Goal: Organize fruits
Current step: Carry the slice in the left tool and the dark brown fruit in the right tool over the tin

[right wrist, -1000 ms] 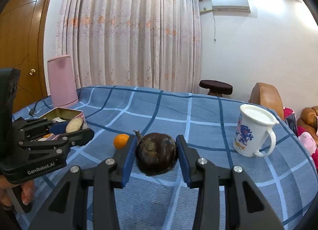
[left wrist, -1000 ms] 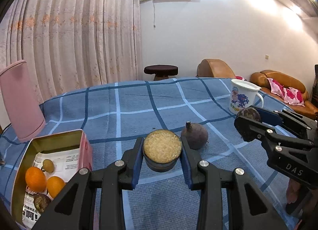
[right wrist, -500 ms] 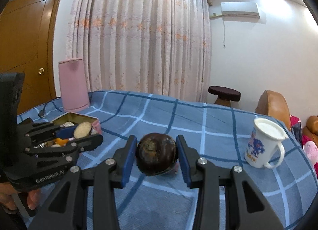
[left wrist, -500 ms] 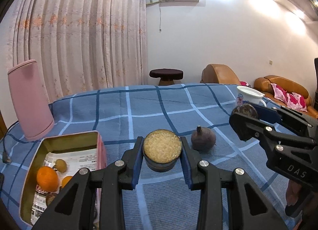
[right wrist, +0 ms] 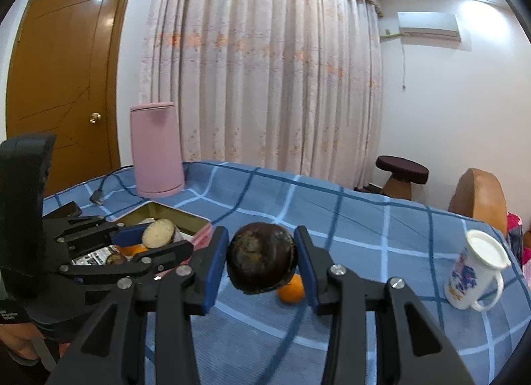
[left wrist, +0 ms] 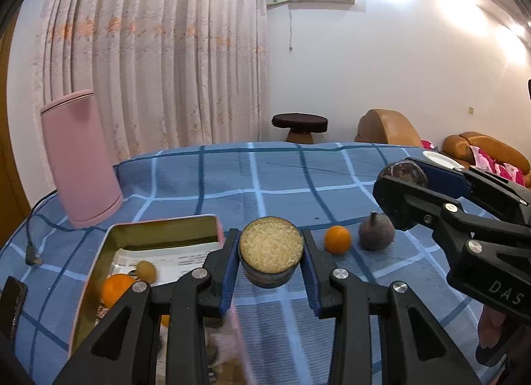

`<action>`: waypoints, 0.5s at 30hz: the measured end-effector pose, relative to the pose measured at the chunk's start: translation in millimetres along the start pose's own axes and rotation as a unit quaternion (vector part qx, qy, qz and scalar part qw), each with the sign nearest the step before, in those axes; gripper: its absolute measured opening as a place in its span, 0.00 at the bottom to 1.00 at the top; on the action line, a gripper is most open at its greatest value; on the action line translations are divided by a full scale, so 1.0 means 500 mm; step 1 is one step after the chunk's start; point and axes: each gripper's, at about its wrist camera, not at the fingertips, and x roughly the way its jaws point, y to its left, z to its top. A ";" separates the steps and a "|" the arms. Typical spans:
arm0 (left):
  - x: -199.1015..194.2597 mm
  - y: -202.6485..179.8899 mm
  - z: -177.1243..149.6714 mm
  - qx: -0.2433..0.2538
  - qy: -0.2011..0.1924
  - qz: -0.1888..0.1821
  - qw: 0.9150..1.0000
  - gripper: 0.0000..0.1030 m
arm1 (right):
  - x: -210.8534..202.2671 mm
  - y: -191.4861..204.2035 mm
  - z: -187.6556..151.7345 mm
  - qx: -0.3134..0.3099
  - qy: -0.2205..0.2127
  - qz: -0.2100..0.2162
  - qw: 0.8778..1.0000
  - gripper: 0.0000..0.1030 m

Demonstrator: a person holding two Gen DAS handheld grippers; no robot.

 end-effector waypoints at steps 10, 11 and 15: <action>-0.003 0.081 -0.007 -0.022 0.010 0.035 0.999 0.36 | 0.049 0.063 0.015 -0.006 0.008 0.038 0.999 0.42; -0.003 0.090 -0.008 -0.025 0.011 0.038 0.999 0.36 | 0.054 0.068 0.016 -0.006 0.010 0.042 0.999 0.42; -0.005 0.116 -0.013 -0.031 0.015 0.047 0.998 0.36 | 0.073 0.090 0.020 -0.006 0.016 0.057 0.998 0.42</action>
